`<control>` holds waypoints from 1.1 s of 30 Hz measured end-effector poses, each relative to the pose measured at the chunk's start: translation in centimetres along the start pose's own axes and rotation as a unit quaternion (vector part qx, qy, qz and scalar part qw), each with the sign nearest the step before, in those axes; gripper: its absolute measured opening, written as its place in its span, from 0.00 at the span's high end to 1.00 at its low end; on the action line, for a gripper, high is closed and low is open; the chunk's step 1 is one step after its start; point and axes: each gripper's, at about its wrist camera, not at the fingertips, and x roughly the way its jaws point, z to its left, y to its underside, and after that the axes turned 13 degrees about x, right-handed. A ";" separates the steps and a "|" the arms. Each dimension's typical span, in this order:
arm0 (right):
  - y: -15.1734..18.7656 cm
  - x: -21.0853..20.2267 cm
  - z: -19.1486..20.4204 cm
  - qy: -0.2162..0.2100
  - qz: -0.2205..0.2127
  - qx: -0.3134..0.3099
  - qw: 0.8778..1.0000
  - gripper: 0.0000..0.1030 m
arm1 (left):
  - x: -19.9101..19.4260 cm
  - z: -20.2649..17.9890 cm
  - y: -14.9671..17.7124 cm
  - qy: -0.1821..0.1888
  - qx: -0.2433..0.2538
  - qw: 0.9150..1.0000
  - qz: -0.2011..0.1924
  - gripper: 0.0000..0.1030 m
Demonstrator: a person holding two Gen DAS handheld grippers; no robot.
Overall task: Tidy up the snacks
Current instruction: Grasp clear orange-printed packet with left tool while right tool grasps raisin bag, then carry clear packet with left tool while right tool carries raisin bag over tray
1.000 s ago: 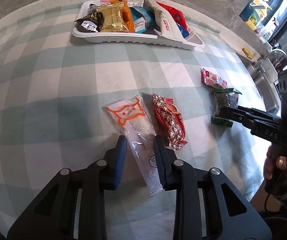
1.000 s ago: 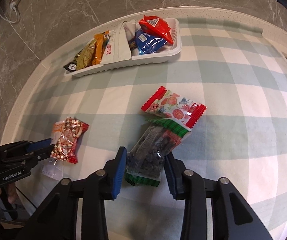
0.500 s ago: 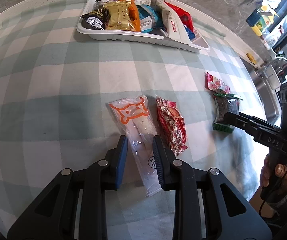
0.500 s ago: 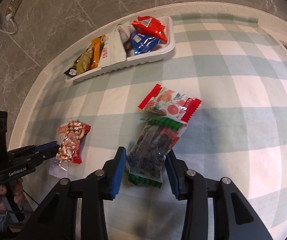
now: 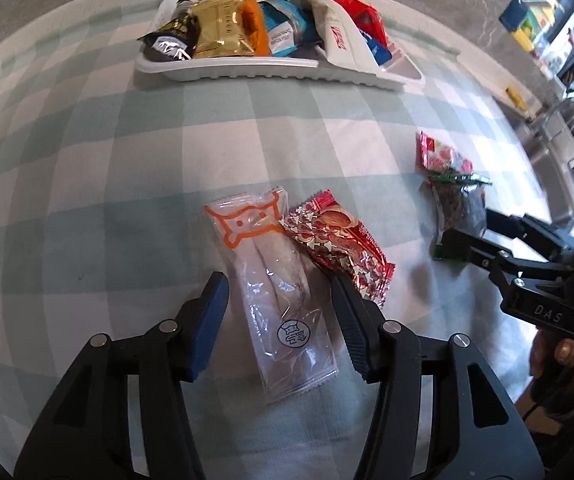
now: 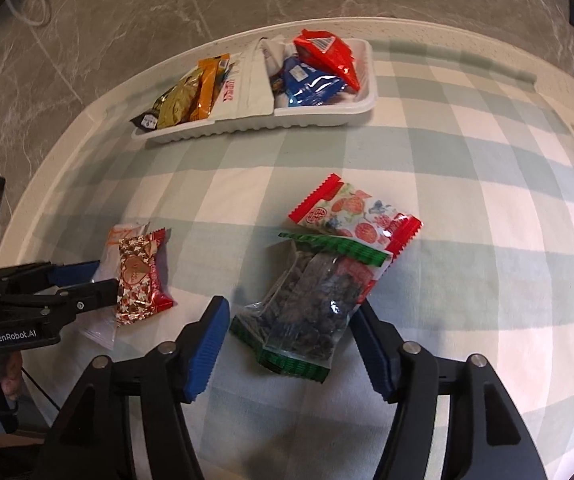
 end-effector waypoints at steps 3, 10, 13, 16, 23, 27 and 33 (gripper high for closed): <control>-0.1 0.2 0.1 0.005 -0.003 -0.011 1.000 0.37 | 0.2 -0.5 -0.3 -0.012 0.012 1.000 0.002 0.50; -0.8 0.6 0.1 0.017 -0.007 -0.027 0.999 0.37 | 0.7 -1.5 -0.5 -0.044 0.054 0.998 -0.003 0.57; -1.0 0.7 0.2 0.038 -0.013 -0.045 0.998 0.53 | 0.7 -1.5 -0.4 -0.042 0.063 0.997 -0.009 0.62; -1.4 0.6 -0.5 0.020 -0.009 -0.042 0.999 0.63 | 0.6 -1.2 -0.6 -0.034 0.057 0.998 -0.014 0.68; -2.4 0.2 -2.9 -0.057 0.023 0.017 0.998 0.68 | 0.5 0.5 -0.9 0.006 0.025 1.000 -0.015 0.75; -2.9 0.5 -4.8 -0.122 0.050 0.084 0.988 0.68 | 0.0 1.9 -1.0 0.026 -0.011 0.999 -0.020 0.75; -3.2 0.9 -6.5 -0.214 0.081 0.166 0.959 0.68 | -1.2 3.2 -1.4 0.053 -0.048 0.997 -0.036 0.75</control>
